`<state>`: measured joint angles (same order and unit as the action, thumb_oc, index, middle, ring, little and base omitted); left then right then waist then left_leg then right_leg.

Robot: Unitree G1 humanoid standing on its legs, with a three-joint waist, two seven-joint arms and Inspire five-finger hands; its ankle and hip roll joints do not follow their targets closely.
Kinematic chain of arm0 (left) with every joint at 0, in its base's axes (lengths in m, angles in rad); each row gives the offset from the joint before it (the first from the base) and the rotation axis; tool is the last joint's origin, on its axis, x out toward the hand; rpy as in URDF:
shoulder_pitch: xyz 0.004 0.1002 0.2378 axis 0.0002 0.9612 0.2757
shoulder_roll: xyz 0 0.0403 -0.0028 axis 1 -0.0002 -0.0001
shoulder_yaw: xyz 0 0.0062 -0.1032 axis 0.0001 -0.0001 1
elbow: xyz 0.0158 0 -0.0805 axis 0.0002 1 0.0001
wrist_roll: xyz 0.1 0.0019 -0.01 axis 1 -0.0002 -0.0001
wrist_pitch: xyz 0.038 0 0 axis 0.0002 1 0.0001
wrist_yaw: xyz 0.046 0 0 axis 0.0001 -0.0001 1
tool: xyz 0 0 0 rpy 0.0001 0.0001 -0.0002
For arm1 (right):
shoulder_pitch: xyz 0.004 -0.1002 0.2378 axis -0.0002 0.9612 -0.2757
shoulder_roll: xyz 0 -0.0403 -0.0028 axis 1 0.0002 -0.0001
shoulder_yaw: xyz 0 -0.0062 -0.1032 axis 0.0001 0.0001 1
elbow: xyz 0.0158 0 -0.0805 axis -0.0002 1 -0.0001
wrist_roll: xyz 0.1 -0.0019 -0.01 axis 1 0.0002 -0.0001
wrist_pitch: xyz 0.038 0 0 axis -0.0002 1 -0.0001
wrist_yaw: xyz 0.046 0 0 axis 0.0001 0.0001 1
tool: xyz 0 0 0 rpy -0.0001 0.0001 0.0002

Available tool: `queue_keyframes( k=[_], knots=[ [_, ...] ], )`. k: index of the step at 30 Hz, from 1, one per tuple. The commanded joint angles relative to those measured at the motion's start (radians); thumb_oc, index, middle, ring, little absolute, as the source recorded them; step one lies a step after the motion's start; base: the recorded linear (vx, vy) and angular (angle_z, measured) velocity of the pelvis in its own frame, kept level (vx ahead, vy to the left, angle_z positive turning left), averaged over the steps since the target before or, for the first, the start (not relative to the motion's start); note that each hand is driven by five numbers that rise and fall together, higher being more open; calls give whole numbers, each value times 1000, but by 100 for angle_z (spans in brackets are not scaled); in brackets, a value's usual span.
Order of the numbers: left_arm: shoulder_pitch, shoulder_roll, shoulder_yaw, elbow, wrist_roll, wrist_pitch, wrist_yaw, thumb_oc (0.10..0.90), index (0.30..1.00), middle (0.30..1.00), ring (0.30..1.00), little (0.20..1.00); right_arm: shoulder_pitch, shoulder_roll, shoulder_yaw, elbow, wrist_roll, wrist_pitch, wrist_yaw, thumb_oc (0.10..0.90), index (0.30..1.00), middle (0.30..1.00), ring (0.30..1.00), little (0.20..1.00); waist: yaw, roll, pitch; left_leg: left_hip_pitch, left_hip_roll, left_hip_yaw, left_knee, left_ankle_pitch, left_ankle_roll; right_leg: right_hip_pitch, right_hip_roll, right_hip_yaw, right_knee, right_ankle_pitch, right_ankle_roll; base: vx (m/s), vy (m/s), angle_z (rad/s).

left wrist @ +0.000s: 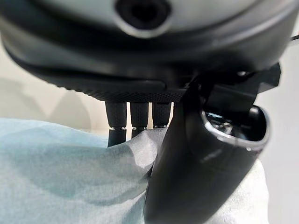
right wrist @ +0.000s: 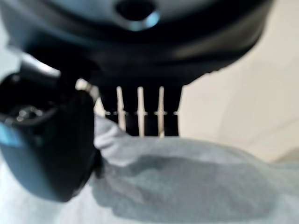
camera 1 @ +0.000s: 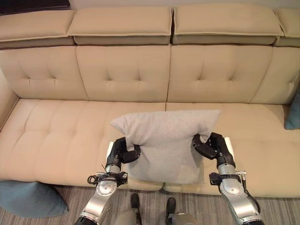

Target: Pick up all the scattered cushions and arrange them neatly on the sofa.

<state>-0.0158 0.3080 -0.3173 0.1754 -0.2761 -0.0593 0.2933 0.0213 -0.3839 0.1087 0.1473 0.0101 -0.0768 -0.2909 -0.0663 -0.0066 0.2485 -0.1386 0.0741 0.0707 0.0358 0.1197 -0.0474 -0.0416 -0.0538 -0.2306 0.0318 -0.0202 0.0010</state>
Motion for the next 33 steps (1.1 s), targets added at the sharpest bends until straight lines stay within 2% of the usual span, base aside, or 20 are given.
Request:
queue_keyframes(
  k=[1, 10, 16, 18, 20, 21, 23, 24, 25, 26, 27, 28, 29, 30, 33],
  knots=[
    [-106, 3, -1, -182, 10, -141, -16, 400, 300, 300, 300, 300, -83, -10, -29, -118, 9, -113, -30, 400, 300, 300, 300, 300, -2, -25, -112, 41, -27, 11, 47, -191, -3, 50, -30, 80, 5, -88, 73, 164, 120, -20],
    [-123, 33, 9, -168, 40, -133, -3, 400, 300, 300, 300, 300, -129, 2, -6, -92, -18, -98, -39, 400, 300, 300, 300, 300, 8, -28, -122, 87, -44, 51, -24, -199, 22, 37, -44, 120, 0, -77, 94, 87, 69, -11],
    [-290, 27, -13, -102, 56, -150, 79, 400, 300, 300, 300, 300, -318, 5, 58, -41, -41, -92, -104, 400, 300, 300, 300, 300, 5, -17, -105, 8, -46, 70, -109, -147, 26, -93, -36, 150, -44, -20, 113, -78, 20, -17],
    [-366, 24, -31, -69, 54, -158, 104, 400, 300, 300, 300, 300, -393, 10, 81, -12, -43, -91, -133, 400, 300, 300, 300, 300, 4, -13, -102, -33, -45, 70, -123, -133, 23, -137, -31, 155, -61, 2, 118, -74, -6, -11],
    [-541, 32, -65, 22, 47, -170, 158, 400, 300, 300, 300, 300, -550, -7, 110, 68, -36, -85, -194, 400, 300, 300, 300, 300, 0, -8, -100, -106, -45, 59, -123, -115, 13, -200, -27, 149, -77, 21, 120, -74, -16, -2],
    [-544, 32, -65, 23, 47, -171, 158, 400, 300, 300, 300, 300, -553, -8, 110, 70, -36, -85, -194, 400, 300, 300, 300, 300, 0, -7, -101, -111, -45, 59, -123, -111, 13, -205, -27, 149, -77, 24, 120, -39, -11, 1],
    [-685, 45, -94, 105, 45, -175, 190, 400, 300, 300, 300, 300, -681, -34, 134, 141, -24, -78, -230, 400, 300, 300, 300, 300, 0, -5, -91, -144, -44, 53, -123, -98, 7, -236, -28, 145, -75, 30, 119, -30, -21, 4],
    [-829, 68, -127, 186, 46, -171, 222, 400, 300, 300, 300, 300, -816, -58, 160, 201, -11, -71, -267, 400, 300, 300, 300, 300, 0, 0, -77, -166, -42, 44, -123, -89, 2, -262, -28, 145, -64, 28, 120, -12, -20, 5],
    [-833, 68, -127, 189, 45, -172, 222, 400, 300, 300, 300, 300, -821, -58, 160, 204, -10, -72, -267, 400, 300, 300, 300, 300, 0, 0, -76, -170, -42, 44, -123, -85, 2, -267, -28, 145, -64, 31, 120, 0, 0, 0],
    [-901, 79, -138, 233, 39, -174, 234, 400, 300, 300, 300, 300, -890, -68, 178, 228, -7, -72, -281, 400, 300, 300, 300, 300, 2, 2, -70, -177, -40, 43, -123, -86, -1, -273, -29, 145, -61, 28, 121, 0, 0, 0],
    [-1034, 114, -152, 309, 29, -179, 253, 400, 300, 300, 300, 300, -1019, -93, 212, 278, 3, -71, -305, 400, 300, 300, 300, 300, 4, 8, -52, -197, -39, 40, -123, -76, -5, -297, -28, 146, -53, 30, 121, -17, -7, -4],
    [-1037, 115, -151, 311, 28, -180, 252, 400, 300, 300, 300, 300, -1023, -94, 212, 280, 4, -72, -305, 400, 300, 300, 300, 300, 4, 8, -49, -196, -39, 40, -123, -76, -5, -297, -28, 146, -52, 30, 121, -27, -25, -6],
    [-1123, 141, -162, 348, 23, -188, 267, 400, 300, 300, 300, 300, -1120, -119, 231, 314, 10, -71, -322, 400, 300, 300, 300, 300, 7, 15, -40, -209, -39, 37, -123, -70, -9, -311, -27, 144, -50, 31, 122, 0, 0, 0],
    [-1127, 141, -162, 350, 22, -189, 267, 400, 300, 300, 300, 300, -1124, -119, 232, 316, 11, -72, -322, 400, 300, 300, 300, 300, 7, 15, -37, -209, -39, 36, -123, -70, -9, -312, -26, 144, -49, 31, 122, -7, -31, 3],
    [-1254, 170, -174, 403, 1, -208, 296, 400, 300, 300, 300, 300, -1266, -157, 272, 380, 27, -74, -350, 400, 300, 300, 300, 300, 9, 26, -24, -232, -41, 29, -123, -60, -18, -333, -26, 141, -48, 34, 124, -7, -19, 8]
  ],
)
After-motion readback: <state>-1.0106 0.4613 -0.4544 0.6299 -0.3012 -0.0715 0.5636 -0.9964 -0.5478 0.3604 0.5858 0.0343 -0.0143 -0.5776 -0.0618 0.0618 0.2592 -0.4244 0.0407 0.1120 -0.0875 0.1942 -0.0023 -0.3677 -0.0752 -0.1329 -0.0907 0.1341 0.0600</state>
